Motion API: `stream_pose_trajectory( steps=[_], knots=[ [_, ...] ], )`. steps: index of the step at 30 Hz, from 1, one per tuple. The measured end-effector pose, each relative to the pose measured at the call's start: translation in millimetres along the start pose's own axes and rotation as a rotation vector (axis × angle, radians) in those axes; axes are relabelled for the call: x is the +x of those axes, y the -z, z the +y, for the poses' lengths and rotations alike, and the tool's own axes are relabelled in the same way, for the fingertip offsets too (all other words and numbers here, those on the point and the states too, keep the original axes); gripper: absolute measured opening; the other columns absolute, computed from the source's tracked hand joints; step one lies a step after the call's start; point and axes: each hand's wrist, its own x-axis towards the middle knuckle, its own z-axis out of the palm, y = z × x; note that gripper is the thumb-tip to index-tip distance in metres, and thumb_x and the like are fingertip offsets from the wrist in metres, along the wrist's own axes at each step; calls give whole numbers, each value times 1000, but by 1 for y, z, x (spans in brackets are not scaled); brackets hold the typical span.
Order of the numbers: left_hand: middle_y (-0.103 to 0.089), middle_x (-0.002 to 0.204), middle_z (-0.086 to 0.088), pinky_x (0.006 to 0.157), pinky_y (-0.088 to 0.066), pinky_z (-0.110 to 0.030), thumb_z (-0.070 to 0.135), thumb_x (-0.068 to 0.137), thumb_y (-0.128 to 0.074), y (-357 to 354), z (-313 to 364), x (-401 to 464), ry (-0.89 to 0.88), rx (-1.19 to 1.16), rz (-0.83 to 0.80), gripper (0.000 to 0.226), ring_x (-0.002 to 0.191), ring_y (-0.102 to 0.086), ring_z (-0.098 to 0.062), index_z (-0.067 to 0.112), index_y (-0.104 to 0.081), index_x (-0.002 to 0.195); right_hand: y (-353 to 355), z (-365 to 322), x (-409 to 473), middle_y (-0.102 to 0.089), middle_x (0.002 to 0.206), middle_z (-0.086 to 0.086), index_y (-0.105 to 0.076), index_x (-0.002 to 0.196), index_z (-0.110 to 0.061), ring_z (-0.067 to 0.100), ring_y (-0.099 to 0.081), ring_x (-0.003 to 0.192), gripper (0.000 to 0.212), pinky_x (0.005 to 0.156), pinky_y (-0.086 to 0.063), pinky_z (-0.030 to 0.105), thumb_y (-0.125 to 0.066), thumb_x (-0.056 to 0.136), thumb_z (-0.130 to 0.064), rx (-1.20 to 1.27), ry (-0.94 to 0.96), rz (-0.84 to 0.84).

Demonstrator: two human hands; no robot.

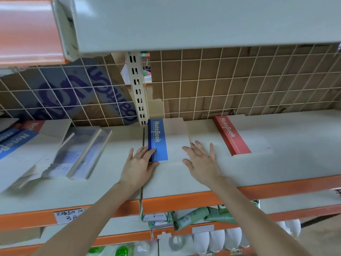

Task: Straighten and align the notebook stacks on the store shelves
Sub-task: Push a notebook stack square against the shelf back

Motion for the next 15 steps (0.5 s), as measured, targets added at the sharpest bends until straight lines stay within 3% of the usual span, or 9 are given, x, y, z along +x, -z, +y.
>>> stream_pose_trajectory(
  steps=[3,6,9,13,15],
  knots=[
    [-30,152,1,116,3,-36,51,97,-34,6,-1,1,-13,11,-19,55,144,-14,-13,26,-28,146,1,-3,3,-25,154,0,-28,141,-27,19,1,146,44,111,11,55,-32,100,-42,-7,-36,-26],
    [-30,152,2,116,0,-38,54,96,-33,18,-10,-4,-33,3,-18,59,144,-12,-17,26,-24,147,5,-12,6,-7,159,4,-14,149,-27,27,8,146,63,111,12,56,-31,96,-55,-17,-105,-62],
    [-31,151,0,116,-3,-36,47,97,-34,39,-36,-13,-28,1,62,54,143,-16,-17,22,-30,145,11,-32,15,5,160,3,-3,151,-29,25,14,146,70,111,12,55,-28,94,-60,-50,-85,-16],
    [-33,151,-2,117,-9,-39,37,97,-45,73,-86,-34,-18,35,148,47,143,-19,-19,20,-41,140,17,-87,33,4,160,-3,-9,151,-30,19,15,145,69,112,13,51,-33,94,-60,4,19,32],
    [-42,145,-8,114,-19,-45,25,93,-56,93,-115,-51,-12,-11,183,44,139,-29,-27,15,-49,135,18,-122,40,-3,160,-2,-13,150,-27,20,9,146,69,111,14,50,-33,93,-60,19,100,44]
  ],
)
